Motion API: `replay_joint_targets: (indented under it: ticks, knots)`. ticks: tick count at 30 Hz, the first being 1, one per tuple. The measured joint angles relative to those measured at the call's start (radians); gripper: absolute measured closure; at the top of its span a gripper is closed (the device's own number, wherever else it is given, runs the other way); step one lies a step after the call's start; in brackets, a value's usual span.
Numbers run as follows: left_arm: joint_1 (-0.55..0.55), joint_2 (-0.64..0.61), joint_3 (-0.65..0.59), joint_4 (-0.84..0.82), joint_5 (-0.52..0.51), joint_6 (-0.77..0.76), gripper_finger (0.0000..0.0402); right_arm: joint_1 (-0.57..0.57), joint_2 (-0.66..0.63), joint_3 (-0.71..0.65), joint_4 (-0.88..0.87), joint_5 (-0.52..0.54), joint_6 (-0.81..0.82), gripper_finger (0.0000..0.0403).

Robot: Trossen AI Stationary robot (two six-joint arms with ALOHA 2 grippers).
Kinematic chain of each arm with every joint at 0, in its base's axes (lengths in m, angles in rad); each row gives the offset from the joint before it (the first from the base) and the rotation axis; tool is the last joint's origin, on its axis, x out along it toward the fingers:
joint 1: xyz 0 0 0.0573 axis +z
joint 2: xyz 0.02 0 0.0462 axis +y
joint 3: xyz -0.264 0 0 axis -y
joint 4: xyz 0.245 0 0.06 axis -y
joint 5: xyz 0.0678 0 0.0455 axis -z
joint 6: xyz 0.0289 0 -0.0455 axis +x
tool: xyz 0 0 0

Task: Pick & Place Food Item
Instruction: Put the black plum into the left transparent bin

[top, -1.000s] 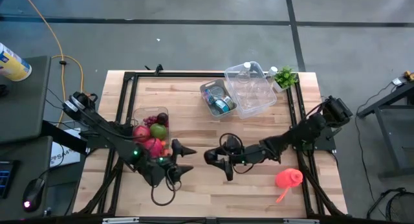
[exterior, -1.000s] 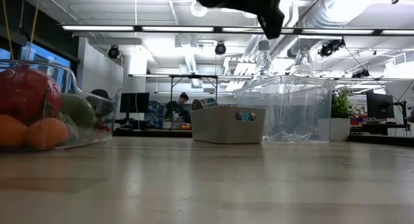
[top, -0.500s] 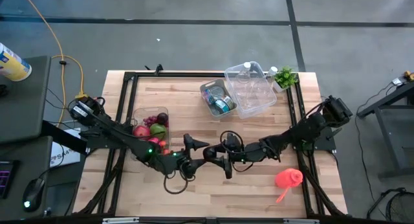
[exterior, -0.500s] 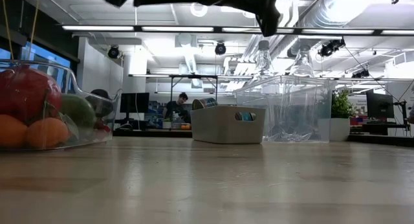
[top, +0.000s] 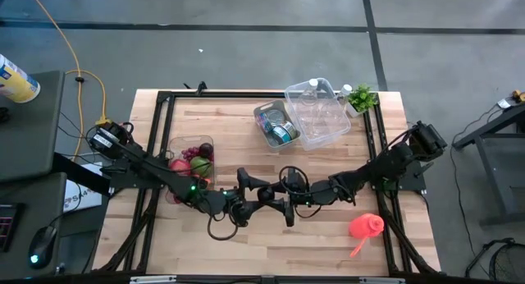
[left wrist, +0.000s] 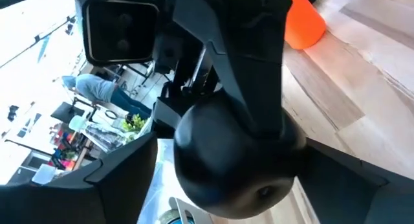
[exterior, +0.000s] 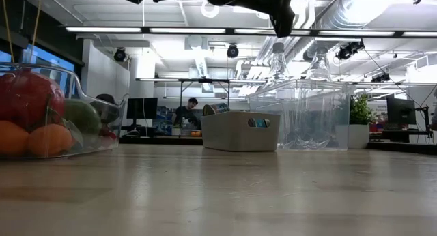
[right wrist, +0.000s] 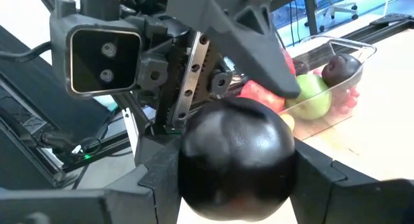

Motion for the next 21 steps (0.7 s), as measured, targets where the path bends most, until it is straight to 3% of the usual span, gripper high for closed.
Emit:
replay_joint_targets:
  ticks: [10, 21]
  knots:
    - [0.005, 0.0, -0.001, 0.004, 0.005, 0.029, 0.0167, 0.0, -0.001, 0.0, -0.001, -0.005, 0.001, 0.0198]
    - [-0.023, 0.015, -0.001, 0.005, -0.027, 0.024, 0.0169, 0.002, 0.0, 0.001, -0.007, -0.001, -0.033, 0.0149]
